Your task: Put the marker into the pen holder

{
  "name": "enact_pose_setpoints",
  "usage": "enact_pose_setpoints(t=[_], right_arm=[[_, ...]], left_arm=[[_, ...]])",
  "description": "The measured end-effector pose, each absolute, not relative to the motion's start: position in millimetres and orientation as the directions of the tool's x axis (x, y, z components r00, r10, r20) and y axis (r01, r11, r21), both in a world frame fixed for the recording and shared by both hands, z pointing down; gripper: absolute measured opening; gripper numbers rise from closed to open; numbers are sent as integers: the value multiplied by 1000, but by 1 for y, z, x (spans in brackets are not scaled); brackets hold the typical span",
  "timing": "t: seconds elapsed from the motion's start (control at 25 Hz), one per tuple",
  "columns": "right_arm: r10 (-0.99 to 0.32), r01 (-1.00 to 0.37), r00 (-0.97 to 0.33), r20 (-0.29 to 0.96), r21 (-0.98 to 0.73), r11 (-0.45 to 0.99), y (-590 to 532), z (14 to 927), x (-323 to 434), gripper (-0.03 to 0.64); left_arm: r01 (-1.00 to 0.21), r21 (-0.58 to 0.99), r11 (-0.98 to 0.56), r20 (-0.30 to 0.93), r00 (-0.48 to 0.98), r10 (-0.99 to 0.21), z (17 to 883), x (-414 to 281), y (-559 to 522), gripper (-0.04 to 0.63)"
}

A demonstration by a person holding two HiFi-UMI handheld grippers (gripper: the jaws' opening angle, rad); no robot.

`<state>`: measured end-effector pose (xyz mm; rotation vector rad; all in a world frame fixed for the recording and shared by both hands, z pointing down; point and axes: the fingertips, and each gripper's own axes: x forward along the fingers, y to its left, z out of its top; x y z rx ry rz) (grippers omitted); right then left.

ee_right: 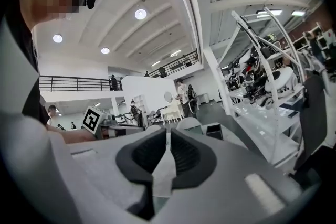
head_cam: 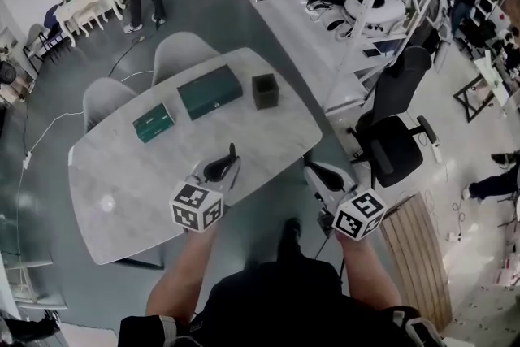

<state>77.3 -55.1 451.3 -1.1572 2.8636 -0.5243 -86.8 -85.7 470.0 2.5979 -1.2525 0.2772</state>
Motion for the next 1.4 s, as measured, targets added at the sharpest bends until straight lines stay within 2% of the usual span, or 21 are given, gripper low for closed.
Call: enact_pose_setpoints(t=[0.28, 0.68, 1.16, 1.4], right_arm=[[-630, -630, -766, 127, -347, 695, -138, 462, 120, 26], [-576, -594, -800, 165, -349, 725, -207, 470, 138, 26], [-593, -622, -780, 201, -356, 698, -270, 469, 58, 26], [-607, -643, -763, 220, -350, 681, -291, 474, 47, 26]], left_arm=[[-819, 148, -554, 276, 572, -772, 463, -45, -163, 46], [-859, 127, -496, 256, 512, -820, 459, -30, -226, 46], [-819, 142, -556, 214, 573, -791, 460, -89, -291, 46], [-797, 151, -584, 212, 603, -769, 458, -103, -322, 46]])
